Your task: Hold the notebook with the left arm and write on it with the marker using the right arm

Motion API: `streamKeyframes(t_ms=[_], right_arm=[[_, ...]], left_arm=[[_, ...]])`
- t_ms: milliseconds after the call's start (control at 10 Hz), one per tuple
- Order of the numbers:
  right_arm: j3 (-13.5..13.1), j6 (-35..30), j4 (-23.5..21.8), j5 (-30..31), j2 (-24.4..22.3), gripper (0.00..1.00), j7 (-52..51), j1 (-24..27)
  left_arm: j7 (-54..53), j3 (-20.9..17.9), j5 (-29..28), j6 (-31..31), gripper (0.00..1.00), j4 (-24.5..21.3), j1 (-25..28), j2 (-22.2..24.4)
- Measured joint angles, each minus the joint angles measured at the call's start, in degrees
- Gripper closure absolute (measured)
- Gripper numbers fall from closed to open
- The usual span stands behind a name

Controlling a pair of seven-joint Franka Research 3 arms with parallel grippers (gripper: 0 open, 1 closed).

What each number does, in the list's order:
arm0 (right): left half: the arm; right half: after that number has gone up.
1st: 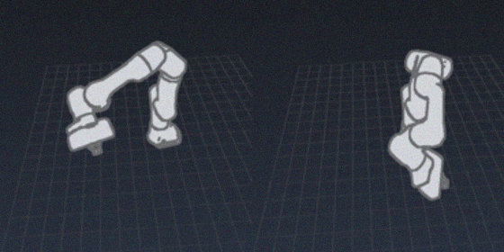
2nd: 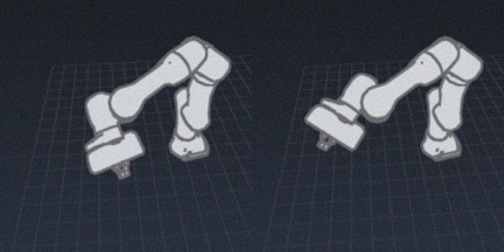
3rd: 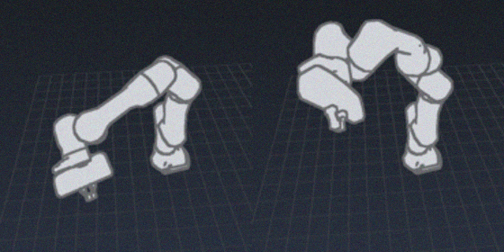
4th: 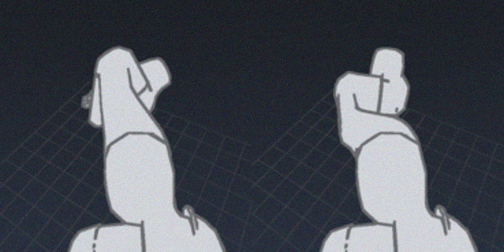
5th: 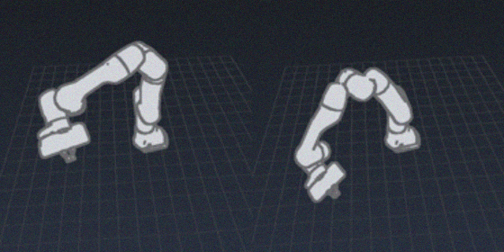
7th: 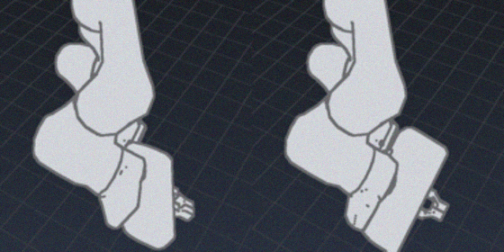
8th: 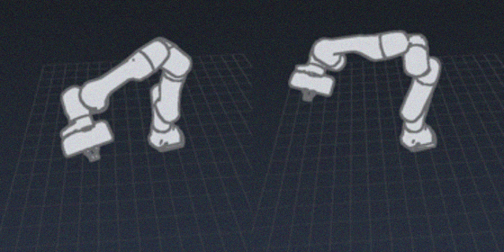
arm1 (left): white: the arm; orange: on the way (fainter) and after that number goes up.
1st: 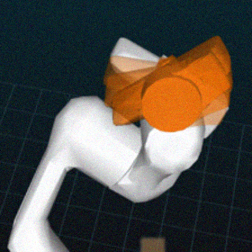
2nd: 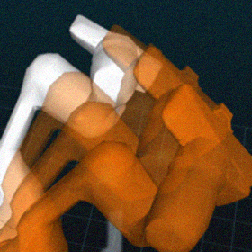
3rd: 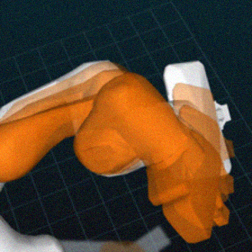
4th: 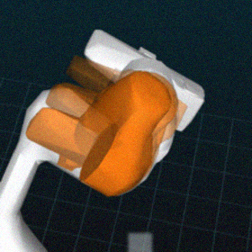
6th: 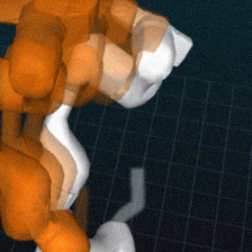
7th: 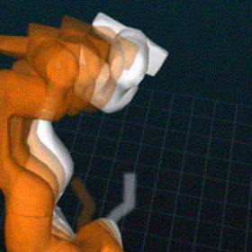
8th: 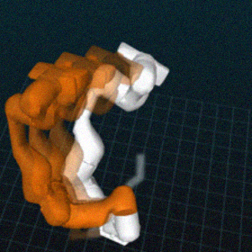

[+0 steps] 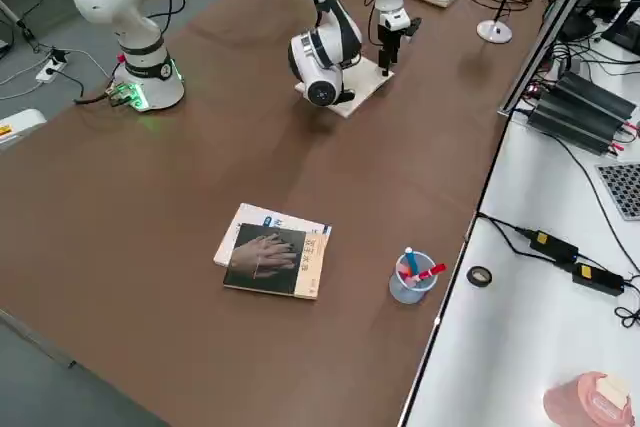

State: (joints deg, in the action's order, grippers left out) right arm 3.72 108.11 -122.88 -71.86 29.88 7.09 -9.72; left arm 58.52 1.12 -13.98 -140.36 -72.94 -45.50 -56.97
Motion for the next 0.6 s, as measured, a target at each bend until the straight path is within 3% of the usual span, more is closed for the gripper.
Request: streamKeyframes(t_ms=[600], right_arm=[[-0.4,0.4,0.3,0.2,0.1,0.83,-1.9,0.1]], left_arm=[[0.0,0.0,0.0,0.0,0.0,0.0,0.0,0.0]])
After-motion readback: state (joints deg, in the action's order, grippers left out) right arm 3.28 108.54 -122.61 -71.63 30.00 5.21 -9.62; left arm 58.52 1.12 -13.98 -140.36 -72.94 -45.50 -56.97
